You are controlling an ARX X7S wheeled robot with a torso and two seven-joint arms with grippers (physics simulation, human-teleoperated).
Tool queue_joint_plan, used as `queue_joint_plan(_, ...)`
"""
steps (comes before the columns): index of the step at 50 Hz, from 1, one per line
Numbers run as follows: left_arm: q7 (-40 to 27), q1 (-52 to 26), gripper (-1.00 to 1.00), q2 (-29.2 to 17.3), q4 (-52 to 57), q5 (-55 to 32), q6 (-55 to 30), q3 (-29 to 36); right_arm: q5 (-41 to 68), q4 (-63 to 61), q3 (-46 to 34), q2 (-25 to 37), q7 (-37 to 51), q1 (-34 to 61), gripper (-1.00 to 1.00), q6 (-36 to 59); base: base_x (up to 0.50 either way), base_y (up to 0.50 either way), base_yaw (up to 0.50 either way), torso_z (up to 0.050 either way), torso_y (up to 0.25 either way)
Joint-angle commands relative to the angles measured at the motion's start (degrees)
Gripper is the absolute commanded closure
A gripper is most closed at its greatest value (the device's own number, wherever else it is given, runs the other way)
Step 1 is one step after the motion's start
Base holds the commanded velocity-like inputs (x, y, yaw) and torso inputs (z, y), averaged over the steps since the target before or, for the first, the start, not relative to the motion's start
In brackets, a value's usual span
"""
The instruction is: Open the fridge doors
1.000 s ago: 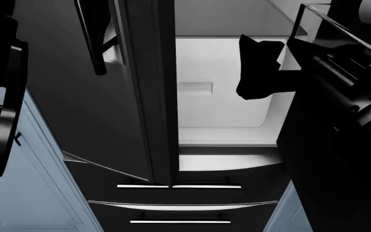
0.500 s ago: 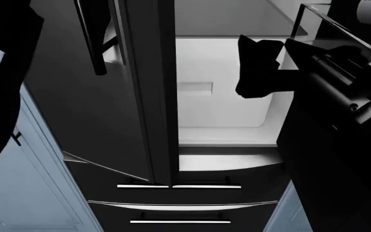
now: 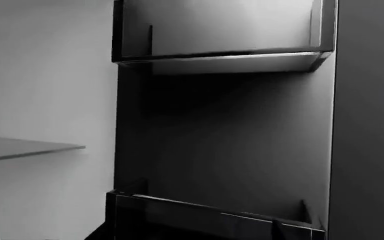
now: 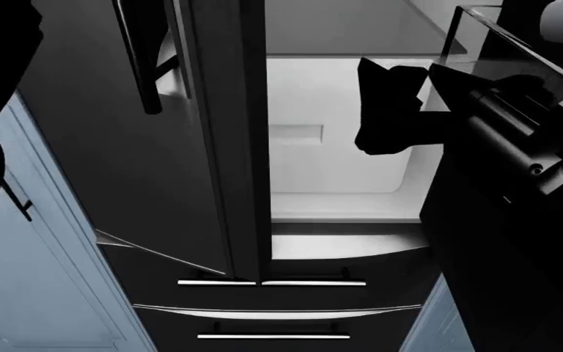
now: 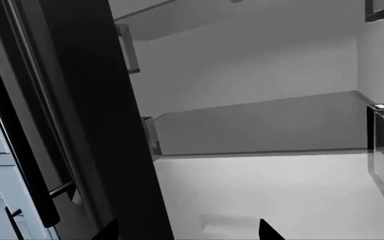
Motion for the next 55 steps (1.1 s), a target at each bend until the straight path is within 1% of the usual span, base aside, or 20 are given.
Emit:
queue_joint_plan(1, -4.0, 0.0, -1.0, 0.1, -0.8, -5.9, 1.9, 3.7, 0.3, -0.2, 0.1, 0.0, -0.1, -0.3, -1.0, -0.3, 0.0, 0.0, 0.0, 0.0, 0.0)
queue_joint_plan(15, -6.0, -0.1, -1.0, 0.1, 0.2, -5.5, 2.8, 3.4, 0.8, 0.0, 0.3, 0.0, -0.2, -0.7, -1.0, -1.0, 0.0, 0.0, 0.0, 0.0, 0.0)
queue_joint_plan(21, -8.2, 0.0, -1.0, 0.1, 0.2, -6.8, 3.0, 3.4, 0.9, 0.1, 0.4, 0.0, -0.2, -0.8, -1.0, -1.2, 0.0, 0.0, 0.0, 0.0, 0.0)
queue_joint_plan(29, -17.1, 1.0, -1.0, 0.1, -1.0, -8.1, 6.0, 3.9, 0.8, 0.3, 0.3, 0.0, -0.4, -0.9, -1.0, -1.3, 0.0, 0.0, 0.0, 0.0, 0.0)
queue_joint_plan(40, -32.1, 1.7, -1.0, 0.1, -0.7, -3.1, 15.1, 3.7, 1.0, -0.1, 0.2, 0.1, -0.4, -1.1, -1.0, -1.4, 0.0, 0.0, 0.0, 0.0, 0.0)
queue_joint_plan(51, -34.7, 1.6, -1.0, 0.1, -0.8, -2.6, 15.5, 3.6, 1.3, -0.6, 0.3, 0.3, -0.2, -1.4, -1.0, -1.7, 0.0, 0.0, 0.0, 0.0, 0.0)
queue_joint_plan(53, -35.9, 1.6, -1.0, 0.1, -0.8, -2.6, 15.9, 3.5, 1.3, -0.8, 0.3, 0.3, -0.1, -1.6, -1.0, -1.7, 0.0, 0.0, 0.0, 0.0, 0.0)
queue_joint_plan(55, -38.5, 1.7, -1.0, 0.1, -0.8, -1.9, 17.7, 3.7, 1.3, -0.8, 0.3, 0.3, -0.1, -1.6, -1.0, -1.8, 0.0, 0.0, 0.0, 0.0, 0.0)
